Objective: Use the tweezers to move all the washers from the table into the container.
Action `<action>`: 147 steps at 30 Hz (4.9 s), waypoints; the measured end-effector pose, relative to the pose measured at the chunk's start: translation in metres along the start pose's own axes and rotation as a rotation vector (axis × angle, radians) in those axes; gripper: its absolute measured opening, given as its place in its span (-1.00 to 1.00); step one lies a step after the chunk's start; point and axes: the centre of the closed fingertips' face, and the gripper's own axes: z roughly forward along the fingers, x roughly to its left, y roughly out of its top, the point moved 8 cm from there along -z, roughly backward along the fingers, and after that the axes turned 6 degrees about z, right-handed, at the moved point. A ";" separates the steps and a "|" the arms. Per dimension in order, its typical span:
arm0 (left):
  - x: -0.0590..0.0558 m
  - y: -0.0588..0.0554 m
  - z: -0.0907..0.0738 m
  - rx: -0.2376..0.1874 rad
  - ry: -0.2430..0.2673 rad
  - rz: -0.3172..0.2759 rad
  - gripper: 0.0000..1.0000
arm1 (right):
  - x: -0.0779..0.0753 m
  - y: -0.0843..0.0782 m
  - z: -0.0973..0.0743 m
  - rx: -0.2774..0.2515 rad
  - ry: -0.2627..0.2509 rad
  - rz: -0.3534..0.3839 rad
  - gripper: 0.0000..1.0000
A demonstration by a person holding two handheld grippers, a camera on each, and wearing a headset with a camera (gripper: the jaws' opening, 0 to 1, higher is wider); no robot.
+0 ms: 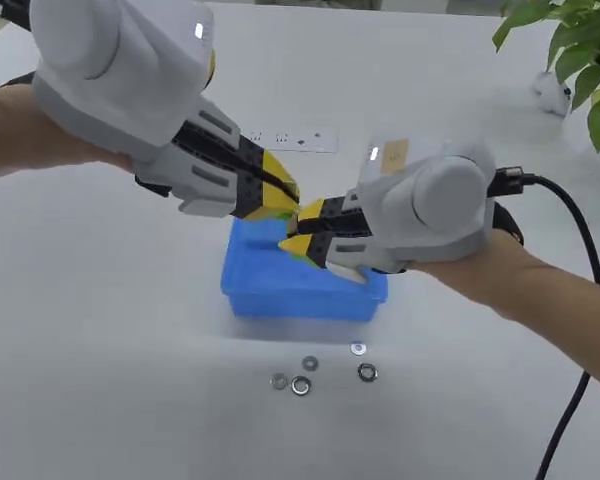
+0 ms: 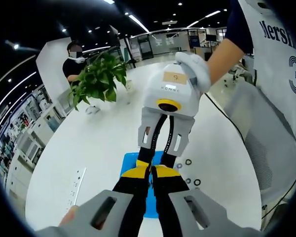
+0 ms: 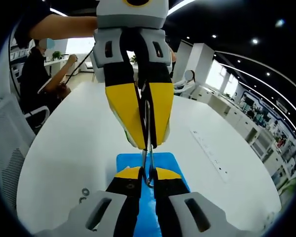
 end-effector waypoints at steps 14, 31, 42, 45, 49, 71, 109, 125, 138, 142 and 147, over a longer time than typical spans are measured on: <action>0.012 -0.034 0.028 0.027 -0.027 -0.040 -0.86 | -0.009 -0.028 0.023 0.034 0.036 0.069 -0.80; 0.014 -0.053 0.043 0.020 -0.037 -0.118 -0.86 | -0.011 -0.049 0.033 0.074 0.064 0.160 -0.79; 0.011 -0.052 0.041 0.039 -0.044 -0.112 -0.86 | -0.011 -0.045 0.030 0.078 0.053 0.155 -0.72; 0.010 -0.051 0.041 0.044 -0.048 -0.108 -0.86 | -0.011 -0.044 0.028 0.073 0.052 0.152 -0.72; 0.010 -0.047 0.038 0.030 -0.044 -0.110 -0.86 | -0.010 -0.041 0.027 0.056 0.056 0.131 -0.77; -0.003 -0.011 0.003 -0.019 0.018 -0.079 -0.86 | 0.001 -0.005 0.003 -0.003 0.034 0.091 -0.83; -0.107 0.031 -0.019 -0.065 -0.005 -0.134 -0.89 | 0.106 -0.006 -0.044 -0.026 0.087 0.099 -0.81; -0.123 0.008 -0.008 -0.054 -0.021 -0.204 -0.89 | 0.121 -0.026 -0.035 0.024 0.119 0.095 -0.79; -0.114 0.001 0.012 -0.040 -0.041 -0.203 -0.89 | 0.110 -0.045 -0.031 0.043 0.099 0.124 -0.76; -0.111 -0.002 0.014 -0.031 -0.045 -0.205 -0.89 | 0.107 -0.047 -0.027 0.046 0.101 0.145 -0.76; -0.110 -0.007 0.016 -0.020 -0.053 -0.213 -0.89 | 0.108 -0.050 -0.022 0.049 0.107 0.149 -0.76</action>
